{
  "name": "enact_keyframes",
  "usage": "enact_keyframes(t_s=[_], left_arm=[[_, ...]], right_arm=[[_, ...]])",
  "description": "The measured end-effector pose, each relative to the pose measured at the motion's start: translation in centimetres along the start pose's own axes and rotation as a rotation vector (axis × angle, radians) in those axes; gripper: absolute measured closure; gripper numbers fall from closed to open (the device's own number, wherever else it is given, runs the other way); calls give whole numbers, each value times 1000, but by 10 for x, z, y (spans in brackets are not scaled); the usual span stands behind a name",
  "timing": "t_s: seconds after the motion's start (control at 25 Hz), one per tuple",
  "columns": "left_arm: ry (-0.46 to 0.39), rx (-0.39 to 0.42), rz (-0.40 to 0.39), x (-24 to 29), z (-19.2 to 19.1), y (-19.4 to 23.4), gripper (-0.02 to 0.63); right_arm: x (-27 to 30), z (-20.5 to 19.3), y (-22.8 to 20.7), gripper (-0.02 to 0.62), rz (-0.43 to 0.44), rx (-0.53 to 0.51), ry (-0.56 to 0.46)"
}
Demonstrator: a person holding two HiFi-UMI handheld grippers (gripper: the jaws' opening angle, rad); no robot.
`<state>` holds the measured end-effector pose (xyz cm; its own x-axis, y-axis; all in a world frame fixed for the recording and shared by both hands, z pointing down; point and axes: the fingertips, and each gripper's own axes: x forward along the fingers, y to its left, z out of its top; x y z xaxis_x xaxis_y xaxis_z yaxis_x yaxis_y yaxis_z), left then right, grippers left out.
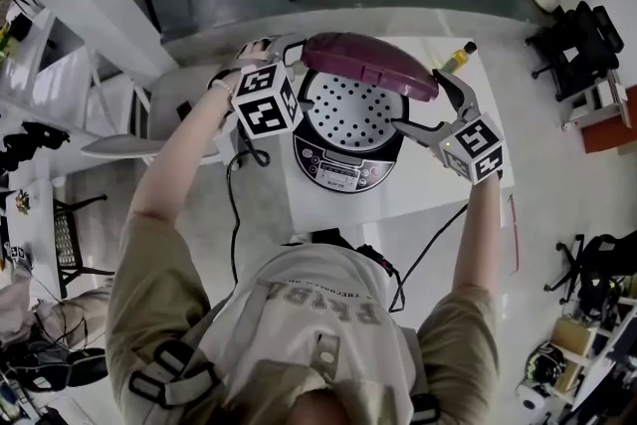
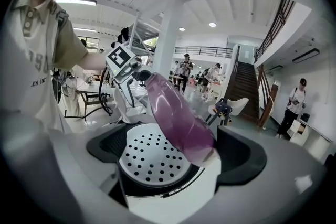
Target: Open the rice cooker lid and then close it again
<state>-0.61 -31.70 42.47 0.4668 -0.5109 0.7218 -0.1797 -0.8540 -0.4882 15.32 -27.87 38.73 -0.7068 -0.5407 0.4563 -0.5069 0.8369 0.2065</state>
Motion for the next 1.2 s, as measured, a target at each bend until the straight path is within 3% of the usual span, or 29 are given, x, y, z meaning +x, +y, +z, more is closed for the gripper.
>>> enact_keyframes(t_s=[1.2], left_arm=[[173,181,-196,7,-47,-91,67]], right_arm=[[1,-61,81,78,249,-75,323]])
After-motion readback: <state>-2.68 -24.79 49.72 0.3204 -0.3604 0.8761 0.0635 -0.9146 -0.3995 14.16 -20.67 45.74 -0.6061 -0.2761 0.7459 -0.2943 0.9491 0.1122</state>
